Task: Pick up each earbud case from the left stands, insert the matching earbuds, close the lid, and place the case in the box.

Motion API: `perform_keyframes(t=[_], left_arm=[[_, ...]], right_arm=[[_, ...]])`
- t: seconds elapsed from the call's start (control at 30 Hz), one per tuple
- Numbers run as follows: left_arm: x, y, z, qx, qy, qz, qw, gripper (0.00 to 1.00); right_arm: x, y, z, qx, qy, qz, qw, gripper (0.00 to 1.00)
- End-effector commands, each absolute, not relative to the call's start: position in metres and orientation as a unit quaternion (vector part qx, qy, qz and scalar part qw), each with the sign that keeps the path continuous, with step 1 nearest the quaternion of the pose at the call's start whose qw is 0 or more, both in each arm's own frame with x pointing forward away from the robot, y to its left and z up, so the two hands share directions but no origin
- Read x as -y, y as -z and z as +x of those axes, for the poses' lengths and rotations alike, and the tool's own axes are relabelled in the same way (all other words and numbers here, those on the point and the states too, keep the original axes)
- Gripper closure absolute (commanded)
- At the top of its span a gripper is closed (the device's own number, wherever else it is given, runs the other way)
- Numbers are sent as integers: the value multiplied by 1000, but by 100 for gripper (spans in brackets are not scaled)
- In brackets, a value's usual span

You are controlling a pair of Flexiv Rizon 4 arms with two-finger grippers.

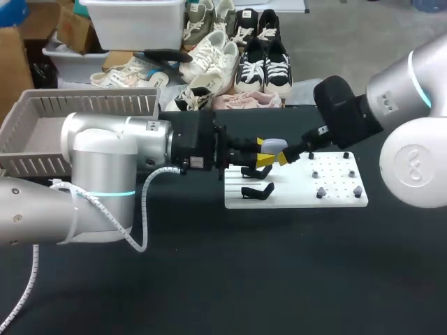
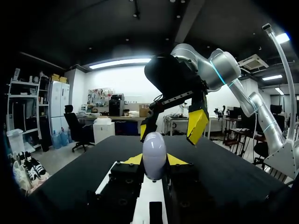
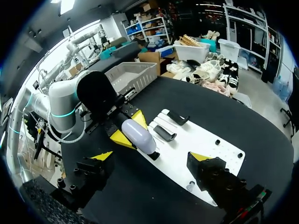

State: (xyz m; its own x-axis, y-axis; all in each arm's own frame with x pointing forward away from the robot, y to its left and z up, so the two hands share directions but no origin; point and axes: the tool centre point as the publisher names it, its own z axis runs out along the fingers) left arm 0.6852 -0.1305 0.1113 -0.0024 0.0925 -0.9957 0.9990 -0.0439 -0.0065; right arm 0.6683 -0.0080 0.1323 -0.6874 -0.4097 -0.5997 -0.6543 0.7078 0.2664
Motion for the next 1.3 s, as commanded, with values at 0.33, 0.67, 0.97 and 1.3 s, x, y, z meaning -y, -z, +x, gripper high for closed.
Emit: perform_keyframes(t=[0.33,0.67,0.97,1.3], left_arm=[[131,-111,687,-512,489,533,463,100],[131,-111,687,-512,489,533,463,100],[131,-111,687,-512,489,533,463,100],[131,-111,687,-512,489,533,463,100]], right_arm=[[2,-131,680,-893,-228,-290,256,0],[3,-129,685,-898,-224,-283,253,0],[3,-126,688,-900,-222,-279,251,0],[2,-129,691,-900,-222,-275,254,0]])
